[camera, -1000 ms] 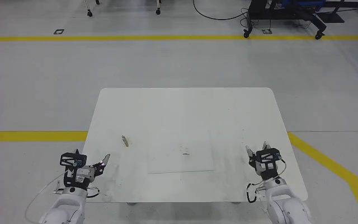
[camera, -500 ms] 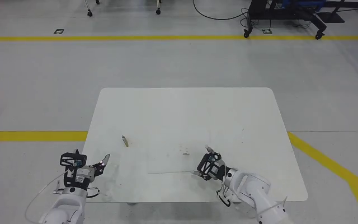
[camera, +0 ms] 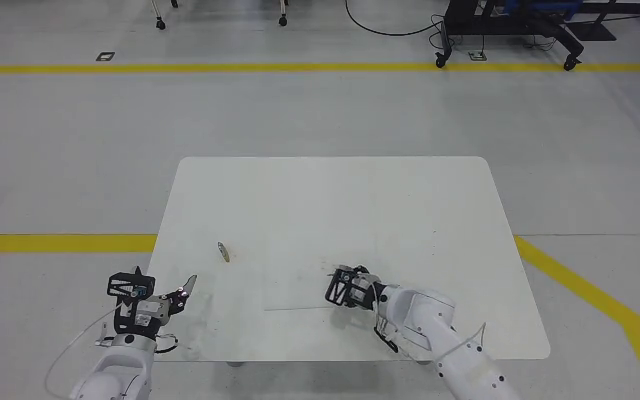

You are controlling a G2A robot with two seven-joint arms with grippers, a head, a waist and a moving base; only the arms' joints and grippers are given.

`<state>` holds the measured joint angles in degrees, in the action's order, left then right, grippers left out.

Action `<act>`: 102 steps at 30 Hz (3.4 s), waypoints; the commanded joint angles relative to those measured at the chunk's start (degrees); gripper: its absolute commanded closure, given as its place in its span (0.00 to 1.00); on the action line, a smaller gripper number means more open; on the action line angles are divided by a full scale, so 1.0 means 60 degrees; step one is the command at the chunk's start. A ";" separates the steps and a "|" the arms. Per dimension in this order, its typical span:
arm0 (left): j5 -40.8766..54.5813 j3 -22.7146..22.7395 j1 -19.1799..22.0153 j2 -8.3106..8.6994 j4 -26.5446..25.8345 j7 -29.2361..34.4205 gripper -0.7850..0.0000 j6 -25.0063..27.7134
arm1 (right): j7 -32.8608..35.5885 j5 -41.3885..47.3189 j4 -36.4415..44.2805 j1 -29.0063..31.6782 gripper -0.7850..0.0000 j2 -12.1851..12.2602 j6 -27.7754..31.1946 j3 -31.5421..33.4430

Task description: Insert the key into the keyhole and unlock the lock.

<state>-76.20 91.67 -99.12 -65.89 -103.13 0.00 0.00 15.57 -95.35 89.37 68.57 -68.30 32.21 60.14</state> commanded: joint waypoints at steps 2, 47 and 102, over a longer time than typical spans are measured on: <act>0.0000 0.0000 0.0000 0.0000 0.0000 0.0000 0.00 0.0000 | 0.0213 -0.0084 -0.0133 -0.0219 0.51 -0.0071 -0.0157 -0.0258; 0.0000 0.0000 0.0000 0.0000 0.0000 0.0000 0.00 0.0000 | 0.1162 0.7282 -0.1368 -0.0278 1.00 -0.0398 -0.2317 0.1251; -0.3086 -0.5617 0.3919 -0.0801 0.1233 0.2755 0.00 0.0781 | -0.0844 0.6026 -0.1433 0.0275 1.00 -0.0281 -0.0852 0.1248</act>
<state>-94.75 58.25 -75.99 -70.57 -96.17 16.61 4.95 10.36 -59.29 80.80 70.24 -70.00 26.83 67.60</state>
